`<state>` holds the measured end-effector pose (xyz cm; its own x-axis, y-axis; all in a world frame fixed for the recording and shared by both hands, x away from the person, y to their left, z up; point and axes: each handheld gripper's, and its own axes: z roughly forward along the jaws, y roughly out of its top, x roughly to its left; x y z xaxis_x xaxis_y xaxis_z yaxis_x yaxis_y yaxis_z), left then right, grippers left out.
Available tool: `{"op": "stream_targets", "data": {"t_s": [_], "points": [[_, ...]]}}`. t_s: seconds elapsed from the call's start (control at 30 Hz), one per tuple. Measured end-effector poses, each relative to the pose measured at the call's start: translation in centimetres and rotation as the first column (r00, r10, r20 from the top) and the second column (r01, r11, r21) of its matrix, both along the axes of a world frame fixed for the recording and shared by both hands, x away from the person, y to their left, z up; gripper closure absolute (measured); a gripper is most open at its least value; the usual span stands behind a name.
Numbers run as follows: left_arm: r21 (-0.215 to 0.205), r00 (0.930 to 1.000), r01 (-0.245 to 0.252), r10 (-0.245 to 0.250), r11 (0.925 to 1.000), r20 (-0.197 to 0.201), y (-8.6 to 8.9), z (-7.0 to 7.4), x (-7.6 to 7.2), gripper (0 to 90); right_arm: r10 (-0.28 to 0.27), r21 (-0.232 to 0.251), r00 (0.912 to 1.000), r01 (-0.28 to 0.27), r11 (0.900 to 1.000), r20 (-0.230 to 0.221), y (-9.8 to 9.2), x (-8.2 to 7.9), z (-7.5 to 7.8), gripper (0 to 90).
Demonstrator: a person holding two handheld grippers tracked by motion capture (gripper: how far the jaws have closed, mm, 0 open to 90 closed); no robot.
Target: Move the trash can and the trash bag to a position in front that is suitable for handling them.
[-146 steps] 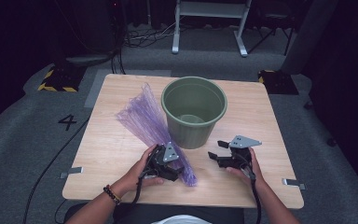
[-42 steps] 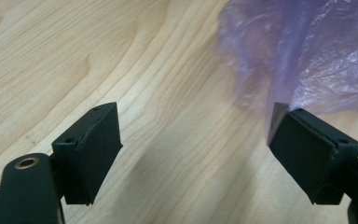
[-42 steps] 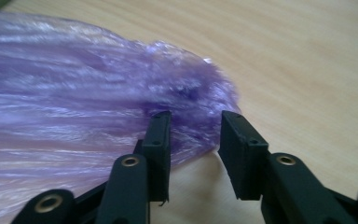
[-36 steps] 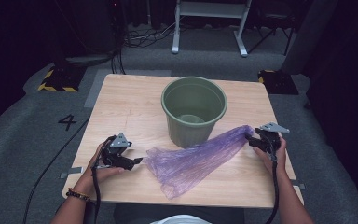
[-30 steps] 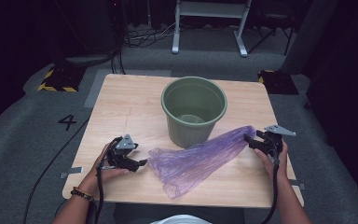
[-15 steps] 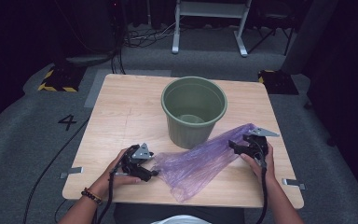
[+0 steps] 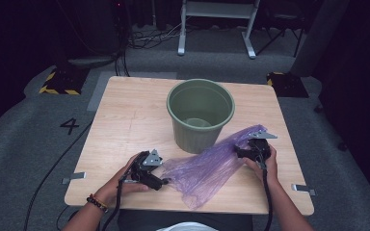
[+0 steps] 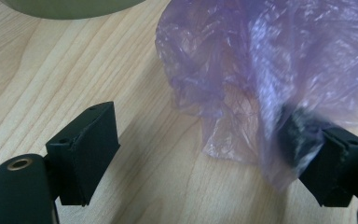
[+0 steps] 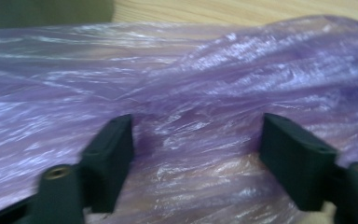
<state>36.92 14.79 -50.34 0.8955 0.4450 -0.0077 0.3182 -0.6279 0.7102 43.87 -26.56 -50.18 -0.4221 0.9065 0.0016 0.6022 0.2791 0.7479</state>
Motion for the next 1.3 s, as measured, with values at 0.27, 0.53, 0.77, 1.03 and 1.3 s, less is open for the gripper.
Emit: {"op": "stream_targets", "data": {"t_s": [0.27, 0.53, 0.77, 1.03, 1.3], "points": [[-0.001, 0.9999, -0.013, 0.013, 0.9999, 0.001, 3.7, 0.0, 0.8, 14.2, 0.086, 0.032, 0.9959, -0.087, 0.996, 0.027, -1.8, 1.1, 0.0, 69.1], [0.000, 0.9854, -0.170, 0.170, 0.9854, 0.001, 7.9, 0.0, 2.2, 14.3, 0.114, 0.052, 0.9932, -0.115, 0.992, 0.019, -3.1, 2.0, 0.0, 85.3], [0.002, 0.9787, -0.205, 0.205, 0.9787, -0.003, 7.6, -0.1, 2.5, 11.4, 0.149, 0.048, 0.9882, -0.151, 0.987, 0.033, -3.2, 1.5, 0.1, 88.1], [0.007, 0.9830, -0.184, 0.184, 0.9830, -0.008, 7.4, -0.1, 2.7, 8.8, 0.171, 0.052, 0.9820, -0.176, 0.983, 0.080, -3.6, 0.7, 0.5, 88.5], [0.008, 0.9832, -0.182, 0.182, 0.9832, -0.007, 7.4, -0.1, 2.8, 8.4, 0.179, 0.045, 0.9754, -0.186, 0.981, 0.128, -3.4, 0.4, 1.2, 88.5]]}}
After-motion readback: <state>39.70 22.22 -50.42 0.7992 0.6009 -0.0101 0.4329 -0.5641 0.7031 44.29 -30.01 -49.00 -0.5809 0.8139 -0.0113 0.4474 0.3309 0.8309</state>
